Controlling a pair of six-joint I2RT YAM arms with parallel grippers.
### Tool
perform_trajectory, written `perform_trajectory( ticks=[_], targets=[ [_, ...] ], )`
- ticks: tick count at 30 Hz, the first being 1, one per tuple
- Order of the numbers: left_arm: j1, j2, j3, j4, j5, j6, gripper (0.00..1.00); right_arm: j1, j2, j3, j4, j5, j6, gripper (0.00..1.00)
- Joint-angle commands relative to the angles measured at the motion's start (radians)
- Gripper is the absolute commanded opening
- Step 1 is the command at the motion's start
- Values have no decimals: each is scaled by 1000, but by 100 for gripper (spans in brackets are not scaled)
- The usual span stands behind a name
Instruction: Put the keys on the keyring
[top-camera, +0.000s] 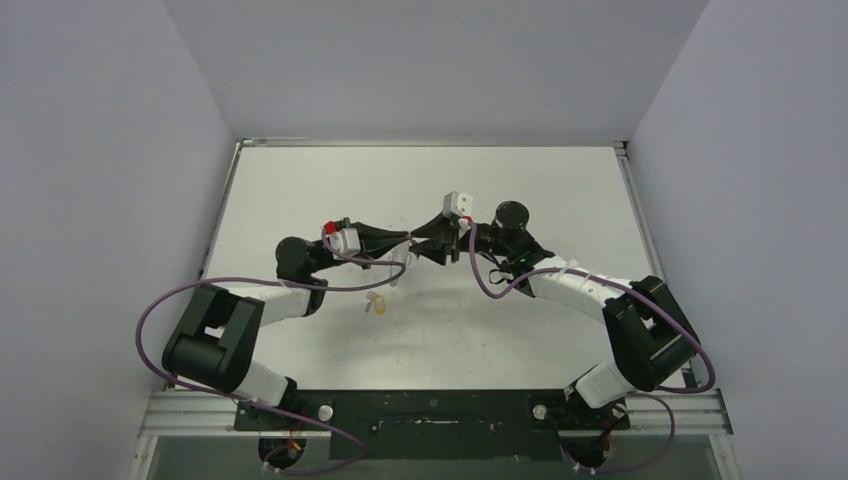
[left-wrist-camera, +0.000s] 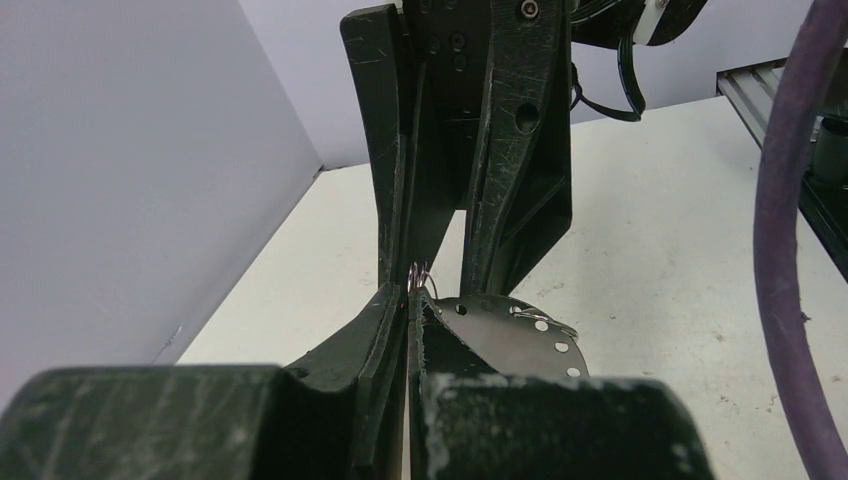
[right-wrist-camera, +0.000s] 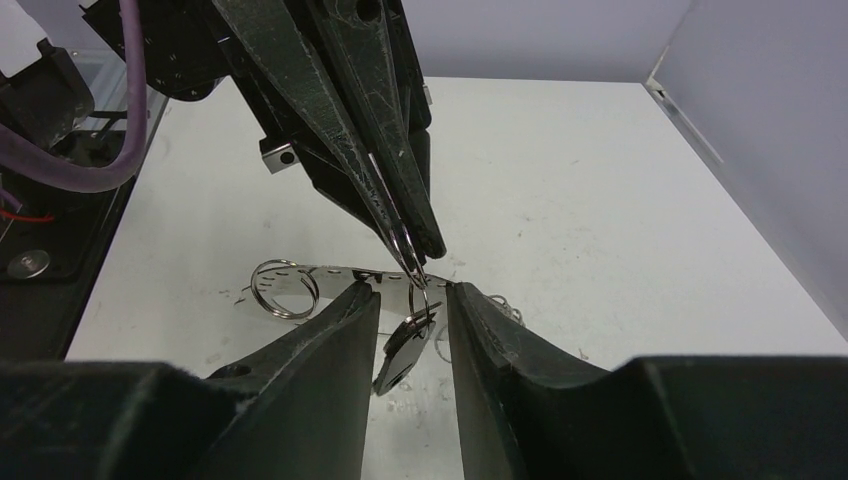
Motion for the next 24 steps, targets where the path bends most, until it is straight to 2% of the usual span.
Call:
perform_trajectory(
  ticks=[1,4,9,17,24],
  targets=[
    [-15,-21,-6,50,12,-20,0,6,-42,10,110,6,-16,36],
    [-15,-23,-10,48,9,-20,0,5,-51,4,112,14,-21,37],
    [-15,-23,-12,48,8,-21,0,2,-60,0,109,21,-29,33],
    [-15,-32,-12,46,5,-21,0,-3,-54,0,84,7,-39,0],
    [-15,-37,-20,47,-4,-19,0,-18,-90,-7,10,13,-76,0]
  ],
)
